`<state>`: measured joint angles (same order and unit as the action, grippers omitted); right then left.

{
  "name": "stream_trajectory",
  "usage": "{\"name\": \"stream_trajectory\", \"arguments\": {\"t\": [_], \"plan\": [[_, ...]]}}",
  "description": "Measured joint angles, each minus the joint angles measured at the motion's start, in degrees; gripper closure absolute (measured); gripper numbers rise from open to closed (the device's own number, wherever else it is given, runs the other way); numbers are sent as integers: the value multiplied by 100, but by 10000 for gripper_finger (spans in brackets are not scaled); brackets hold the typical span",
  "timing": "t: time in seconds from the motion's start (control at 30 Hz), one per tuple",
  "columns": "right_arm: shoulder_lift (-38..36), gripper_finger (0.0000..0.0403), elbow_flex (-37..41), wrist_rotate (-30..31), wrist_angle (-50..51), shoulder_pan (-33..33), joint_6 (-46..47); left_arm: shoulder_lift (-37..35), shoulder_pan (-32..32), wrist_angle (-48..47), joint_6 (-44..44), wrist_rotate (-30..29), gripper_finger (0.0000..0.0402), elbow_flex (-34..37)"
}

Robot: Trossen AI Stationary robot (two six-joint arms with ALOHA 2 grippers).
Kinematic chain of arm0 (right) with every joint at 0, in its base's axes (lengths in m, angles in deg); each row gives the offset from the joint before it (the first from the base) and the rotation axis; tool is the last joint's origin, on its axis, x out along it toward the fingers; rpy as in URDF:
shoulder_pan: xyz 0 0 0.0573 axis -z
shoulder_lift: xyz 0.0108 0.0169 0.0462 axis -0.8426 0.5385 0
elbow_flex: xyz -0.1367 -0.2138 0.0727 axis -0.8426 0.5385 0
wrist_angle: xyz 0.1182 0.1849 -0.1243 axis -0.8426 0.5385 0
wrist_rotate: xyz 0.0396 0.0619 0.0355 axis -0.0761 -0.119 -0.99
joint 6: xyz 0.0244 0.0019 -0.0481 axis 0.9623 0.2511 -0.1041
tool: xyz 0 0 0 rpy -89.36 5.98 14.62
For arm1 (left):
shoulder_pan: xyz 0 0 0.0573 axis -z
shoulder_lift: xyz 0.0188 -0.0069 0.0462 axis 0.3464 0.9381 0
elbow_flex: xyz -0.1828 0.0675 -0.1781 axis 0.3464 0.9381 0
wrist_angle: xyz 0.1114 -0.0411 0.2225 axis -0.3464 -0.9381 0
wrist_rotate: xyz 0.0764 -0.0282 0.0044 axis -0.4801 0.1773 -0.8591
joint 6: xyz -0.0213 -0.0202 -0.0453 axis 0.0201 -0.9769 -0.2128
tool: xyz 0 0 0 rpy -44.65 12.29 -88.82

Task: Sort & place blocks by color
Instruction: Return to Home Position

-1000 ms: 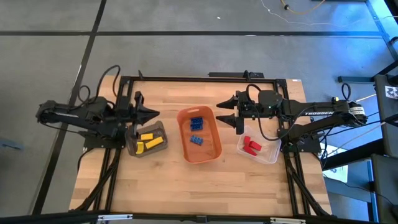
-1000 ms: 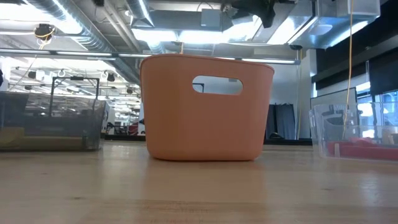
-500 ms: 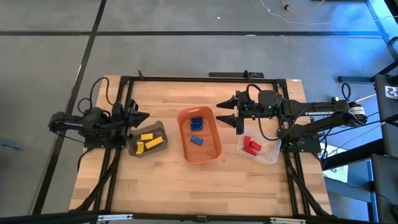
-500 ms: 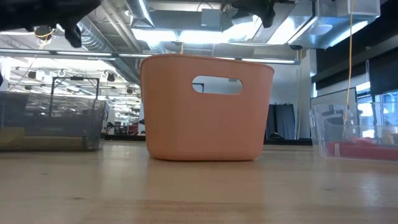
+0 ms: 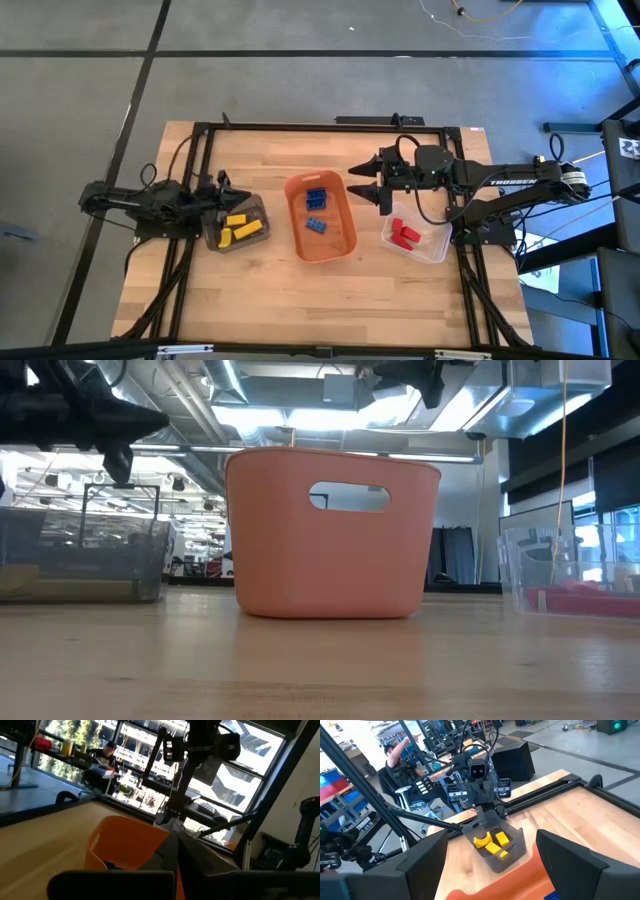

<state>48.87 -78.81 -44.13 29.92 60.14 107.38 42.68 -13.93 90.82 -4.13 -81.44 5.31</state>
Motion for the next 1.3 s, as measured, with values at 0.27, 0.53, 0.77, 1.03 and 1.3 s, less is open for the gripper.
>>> {"name": "stream_trajectory", "arguments": {"t": [0.27,0.53,0.77,1.03,1.3], "plan": [[-5,100,0,-3,24,0,375,-5,1,-131,-109,-149,401,0],[-912,226,9,-103,1298,174,90,-2,1,-241,-202,-107,401,0],[-2279,391,1105,-101,1144,205,-69,-2,3,-228,-202,-107,401,0],[-4129,399,2882,238,317,204,575,-2,2,-228,-201,-107,401,0],[-5580,401,3729,518,195,203,758,-2,1,-226,-201,-107,401,0]]}}
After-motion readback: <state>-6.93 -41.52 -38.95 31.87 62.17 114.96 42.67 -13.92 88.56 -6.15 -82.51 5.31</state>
